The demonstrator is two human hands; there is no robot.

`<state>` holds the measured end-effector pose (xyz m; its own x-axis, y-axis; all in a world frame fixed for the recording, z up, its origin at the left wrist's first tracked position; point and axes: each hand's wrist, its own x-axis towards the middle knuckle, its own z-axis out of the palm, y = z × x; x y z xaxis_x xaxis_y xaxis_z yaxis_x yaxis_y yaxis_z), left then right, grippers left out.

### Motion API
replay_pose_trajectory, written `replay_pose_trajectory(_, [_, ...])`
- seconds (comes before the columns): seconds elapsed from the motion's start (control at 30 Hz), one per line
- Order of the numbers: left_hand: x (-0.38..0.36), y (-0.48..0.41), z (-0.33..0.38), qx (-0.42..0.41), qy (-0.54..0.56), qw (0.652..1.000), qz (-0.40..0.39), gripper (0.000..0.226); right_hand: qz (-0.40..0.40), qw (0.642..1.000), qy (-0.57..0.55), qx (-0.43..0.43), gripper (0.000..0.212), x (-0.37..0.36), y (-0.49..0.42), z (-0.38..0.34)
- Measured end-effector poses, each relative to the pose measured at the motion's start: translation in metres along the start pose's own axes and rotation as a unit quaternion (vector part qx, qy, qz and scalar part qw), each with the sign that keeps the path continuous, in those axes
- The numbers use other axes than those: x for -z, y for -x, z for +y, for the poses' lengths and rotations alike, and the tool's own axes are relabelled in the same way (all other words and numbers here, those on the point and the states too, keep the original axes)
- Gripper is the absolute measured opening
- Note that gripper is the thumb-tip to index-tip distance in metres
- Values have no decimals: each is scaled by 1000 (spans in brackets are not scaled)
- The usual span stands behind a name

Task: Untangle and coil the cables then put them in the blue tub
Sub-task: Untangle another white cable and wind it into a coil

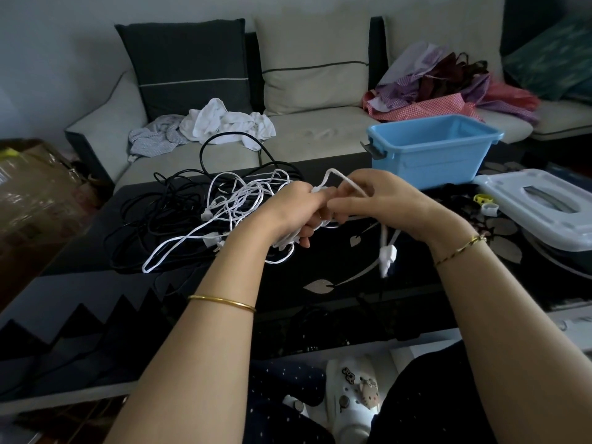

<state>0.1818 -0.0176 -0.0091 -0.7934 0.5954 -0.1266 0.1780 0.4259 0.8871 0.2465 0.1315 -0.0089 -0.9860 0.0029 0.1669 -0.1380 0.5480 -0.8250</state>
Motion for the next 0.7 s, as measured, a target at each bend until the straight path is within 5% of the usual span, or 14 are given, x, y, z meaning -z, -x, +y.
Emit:
replay_pose_trajectory(0.1, [-1,1,1,11,3,1000,3,35,14,1000,15,6,20,-4,0,0])
replay_pose_trajectory(0.37, [6,10,4,40,53,997,-41,39,100,968,-231,-21,14,19,-3,10])
replay_pose_trajectory(0.7, [17,15,11,61,248,954,-158,46,68,968,-225,-87,27,17,-9,33])
